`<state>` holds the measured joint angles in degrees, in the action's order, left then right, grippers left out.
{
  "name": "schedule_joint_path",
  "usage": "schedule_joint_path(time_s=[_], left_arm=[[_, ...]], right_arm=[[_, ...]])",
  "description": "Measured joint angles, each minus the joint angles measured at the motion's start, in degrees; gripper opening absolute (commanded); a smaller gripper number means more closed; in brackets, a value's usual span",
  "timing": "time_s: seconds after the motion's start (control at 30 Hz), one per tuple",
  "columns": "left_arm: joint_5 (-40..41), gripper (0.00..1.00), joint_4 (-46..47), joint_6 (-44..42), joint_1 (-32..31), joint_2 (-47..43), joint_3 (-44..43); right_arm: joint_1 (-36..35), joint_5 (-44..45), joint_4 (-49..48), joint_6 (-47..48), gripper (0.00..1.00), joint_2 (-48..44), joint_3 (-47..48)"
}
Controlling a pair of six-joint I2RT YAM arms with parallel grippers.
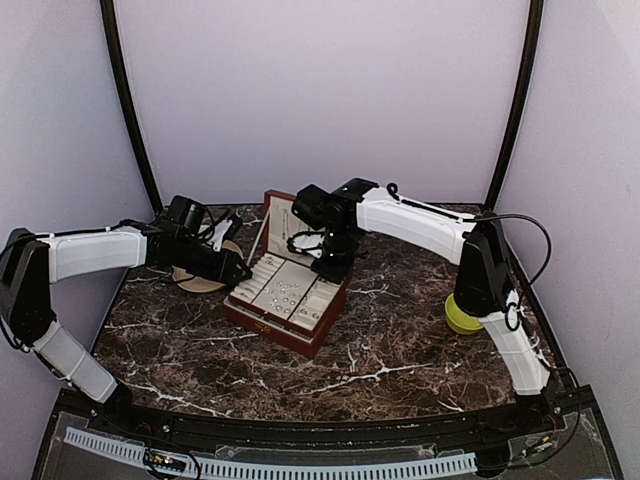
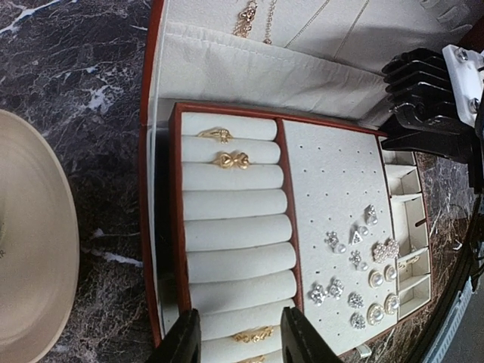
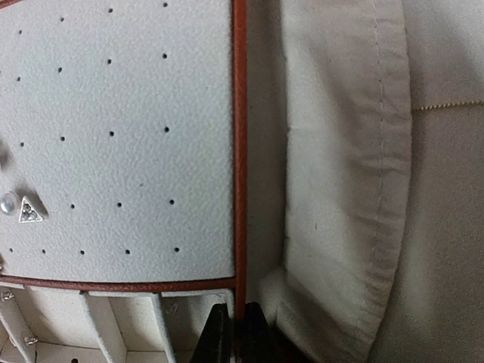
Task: Organize the mixed jewelry
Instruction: Place the compartment layer in the jewelry box.
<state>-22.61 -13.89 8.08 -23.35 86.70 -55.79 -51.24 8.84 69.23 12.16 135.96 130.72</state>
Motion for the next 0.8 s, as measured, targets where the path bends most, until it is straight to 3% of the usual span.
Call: schedule_joint_path(time_s=[0.53, 0.8], left_arm=[[0.00, 0.40, 0.00, 0.11, 0.00, -0.02, 0.00], [0.63, 0.43, 0.02, 0.13, 0.00, -0.28, 0.02]], right_arm=[[-0.74, 0.24, 1.29, -0.72, 0.00, 2.51, 4.15], [-1.03, 0.57, -0.68, -2.29, 0.24, 2.64, 4.15]])
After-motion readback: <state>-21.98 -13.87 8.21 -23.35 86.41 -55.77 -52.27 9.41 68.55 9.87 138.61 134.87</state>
